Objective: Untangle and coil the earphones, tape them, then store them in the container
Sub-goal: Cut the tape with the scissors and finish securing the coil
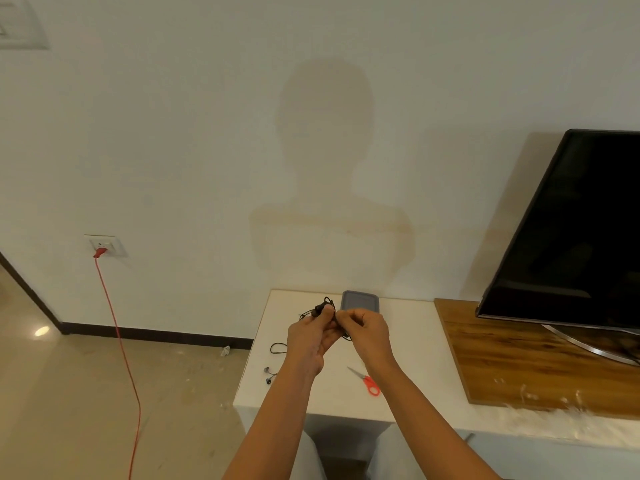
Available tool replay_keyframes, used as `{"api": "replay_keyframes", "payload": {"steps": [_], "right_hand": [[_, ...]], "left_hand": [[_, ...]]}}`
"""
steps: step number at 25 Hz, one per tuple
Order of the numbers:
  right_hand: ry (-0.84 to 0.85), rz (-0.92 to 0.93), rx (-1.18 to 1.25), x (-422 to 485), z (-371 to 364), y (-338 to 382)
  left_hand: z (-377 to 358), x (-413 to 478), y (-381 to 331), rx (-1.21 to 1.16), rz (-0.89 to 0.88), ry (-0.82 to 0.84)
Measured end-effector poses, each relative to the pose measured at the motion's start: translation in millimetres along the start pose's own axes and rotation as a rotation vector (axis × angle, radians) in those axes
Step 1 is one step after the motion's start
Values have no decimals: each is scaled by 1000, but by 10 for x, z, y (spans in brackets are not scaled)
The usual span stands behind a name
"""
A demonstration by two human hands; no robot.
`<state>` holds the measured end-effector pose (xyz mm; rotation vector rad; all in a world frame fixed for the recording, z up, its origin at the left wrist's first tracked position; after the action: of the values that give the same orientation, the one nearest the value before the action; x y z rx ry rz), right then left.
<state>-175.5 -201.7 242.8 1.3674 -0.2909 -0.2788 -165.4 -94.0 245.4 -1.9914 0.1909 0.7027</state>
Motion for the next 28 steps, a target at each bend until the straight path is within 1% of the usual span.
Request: {"api": "replay_keyframes", "payload": {"steps": [2,5,8,11,14,16,17,18,19,21,22,23,25,26,28], "right_hand": [[-27,48,-79,20,-24,-67],[-51,41,-111,32,-68,-190],[-84,118,-187,30,-151,-358],[-32,207,-303,51,-200,-548],[133,161,-381,93,-225,-735],[252,87,-412,175,-226,-902],[285,36,-394,228,-214,-990],[282,-20,-344,280,-193,-1066],[233,-63,-297,342,-163,-1143],[94,-51,-284,515,-113,-1306],[91,-54,-289,606,-101,-1381],[157,-85,-279,685,-111,-1455],[387,-198,-265,827,-183,-1622],[468,-249,-268,884,-228,-1710],[520,-327,-240,945,-295,-1839]], "left_hand": [[19,47,40,12,5,7],[28,139,94,37,20,-35],[48,257,167,35,50,-81],[109,452,313,92,54,-148],[214,668,485,274,-14,-183],[285,818,579,356,-22,-145],[330,908,622,381,-7,-123],[373,990,648,412,9,-104],[409,1069,665,471,15,-85],[451,1253,702,677,-18,-24],[455,1344,724,796,-50,21],[446,1425,741,912,-85,64],[431,1600,800,1117,-141,133],[423,1707,837,1193,-153,142],[411,1915,906,1265,-149,124]]}}
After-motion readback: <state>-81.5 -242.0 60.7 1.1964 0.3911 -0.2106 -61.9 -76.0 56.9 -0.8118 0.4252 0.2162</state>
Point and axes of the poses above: each hand's wrist, its own x-axis towards the middle knuckle, its own z-axis out of the back of the hand, y = z × x, the point moved 1 cm from there along x, towards the middle knuckle, and after that the axes turned 9 degrees about -y, right-handed, at the moved point
